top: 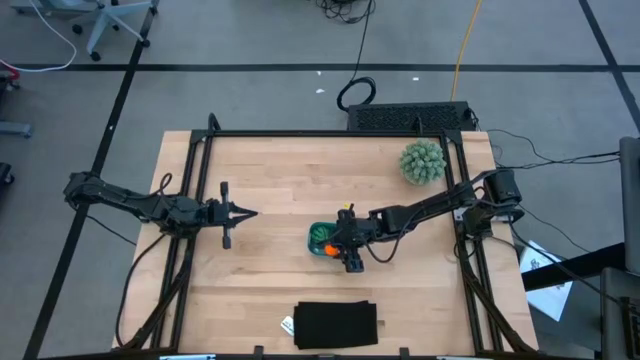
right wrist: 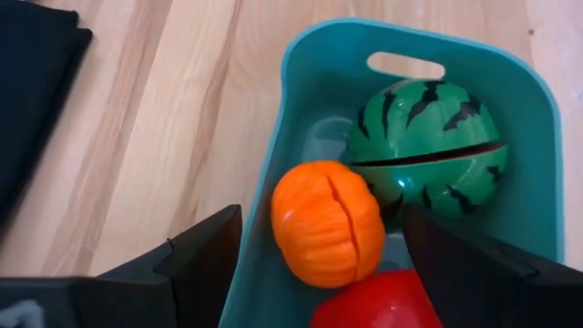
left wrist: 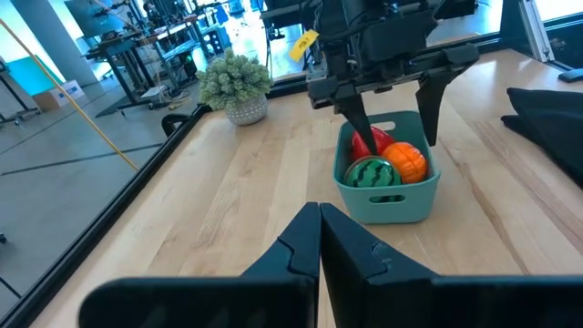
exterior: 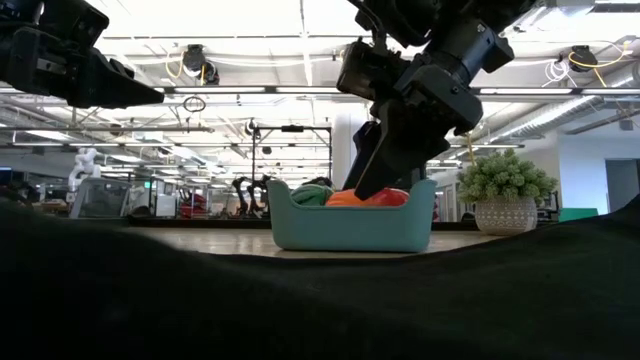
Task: Pick and placing Produce into tupperware
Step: Adjust the blue bin on the table
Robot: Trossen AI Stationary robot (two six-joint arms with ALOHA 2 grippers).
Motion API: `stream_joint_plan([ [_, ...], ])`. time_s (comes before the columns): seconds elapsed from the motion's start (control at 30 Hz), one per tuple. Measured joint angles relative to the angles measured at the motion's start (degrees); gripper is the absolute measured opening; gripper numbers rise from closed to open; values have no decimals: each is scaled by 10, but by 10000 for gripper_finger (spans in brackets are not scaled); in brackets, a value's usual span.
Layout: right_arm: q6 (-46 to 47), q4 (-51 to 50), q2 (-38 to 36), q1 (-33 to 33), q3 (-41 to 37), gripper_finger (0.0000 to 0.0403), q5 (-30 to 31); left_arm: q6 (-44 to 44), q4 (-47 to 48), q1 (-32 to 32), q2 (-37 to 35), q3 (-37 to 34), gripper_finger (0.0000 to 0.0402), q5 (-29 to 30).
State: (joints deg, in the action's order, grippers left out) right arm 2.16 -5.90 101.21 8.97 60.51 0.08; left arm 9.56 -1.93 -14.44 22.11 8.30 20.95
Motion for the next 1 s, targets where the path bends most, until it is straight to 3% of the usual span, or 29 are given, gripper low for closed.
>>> stream_joint_plan([
  [0.23,0,-6,-14,0,0,290,7,0,0,0,0,0,15,0],
  [0.57,-37,-15,-84,1,0,278,82,-31,2,0,0,0,15,-1],
  [0.73,-71,-20,-108,1,0,219,120,-39,1,0,0,0,15,-1],
  [1.0,-76,-16,-115,-3,0,63,120,-1,-10,0,0,0,14,1],
])
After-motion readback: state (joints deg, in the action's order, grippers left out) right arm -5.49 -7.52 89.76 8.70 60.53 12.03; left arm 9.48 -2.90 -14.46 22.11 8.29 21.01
